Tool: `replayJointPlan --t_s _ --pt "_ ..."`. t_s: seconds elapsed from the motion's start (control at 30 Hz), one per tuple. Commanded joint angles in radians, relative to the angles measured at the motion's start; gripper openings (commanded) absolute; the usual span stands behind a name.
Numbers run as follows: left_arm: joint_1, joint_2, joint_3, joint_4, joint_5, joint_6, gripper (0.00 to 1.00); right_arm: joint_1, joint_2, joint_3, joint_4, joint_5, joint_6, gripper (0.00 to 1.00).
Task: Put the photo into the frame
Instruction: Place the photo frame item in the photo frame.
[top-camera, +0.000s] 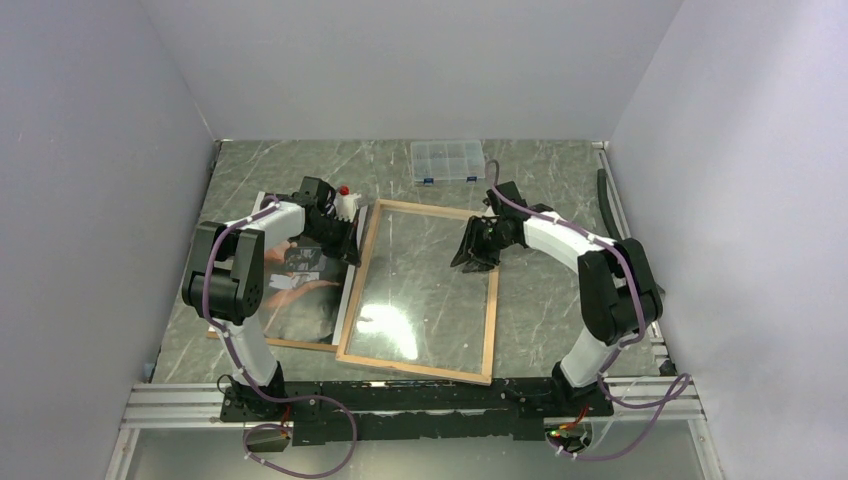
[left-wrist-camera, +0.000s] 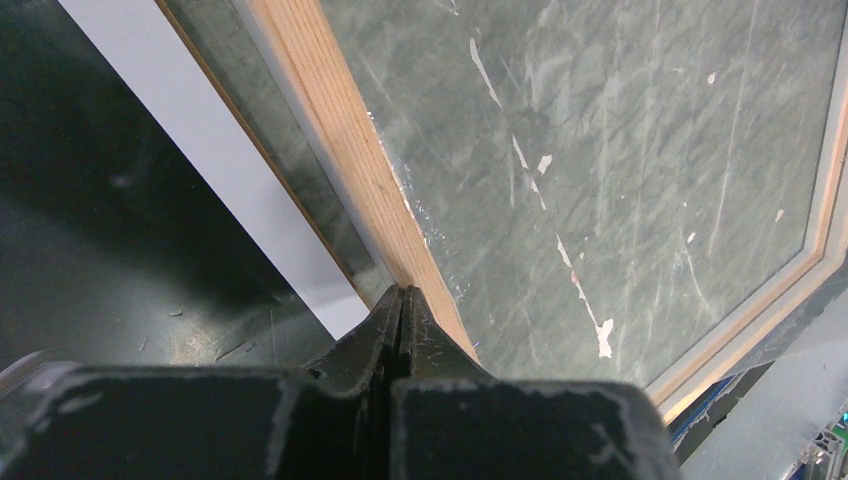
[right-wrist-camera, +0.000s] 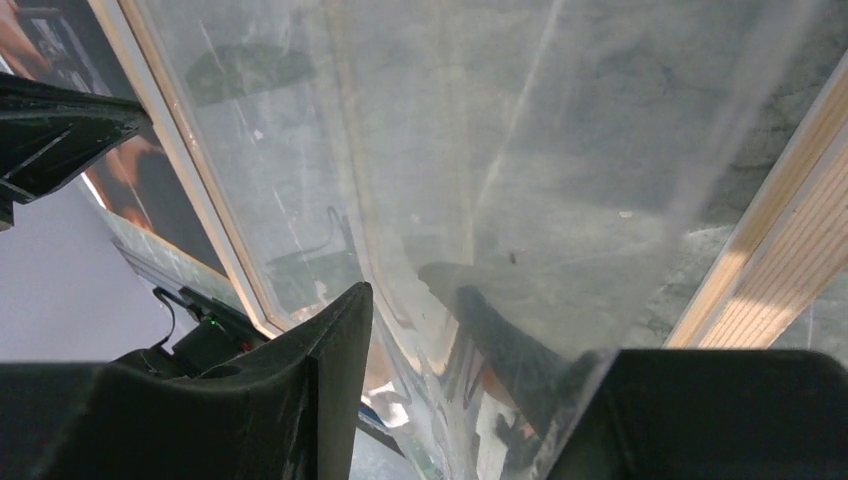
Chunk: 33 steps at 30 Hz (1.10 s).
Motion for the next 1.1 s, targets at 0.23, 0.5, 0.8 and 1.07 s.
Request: replayJointPlan --t_s 0.23,0.5,0.8,1.07 --pt "-0.013 0.028 -0.034 -0.038 -0.008 0.028 0.03 0.02 -0.113 -0.074 0.275 -0.042 0.058 0.38" --pt "-0.013 0.026 -0.031 -0.042 -0.006 0.027 0.03 0.033 -0.056 -0.068 0.298 -0.044 0.072 0.36" --pt "-0.013 0.025 -0.026 -0.05 -0.015 0.03 0.03 0.037 -0.046 -0.005 0.171 0.031 -0.01 0.56" --pt "-0.012 0.02 -0.033 -0.05 -0.012 0.03 0.03 0.03 -0.015 0.07 0.04 0.142 -0.116 0.75"
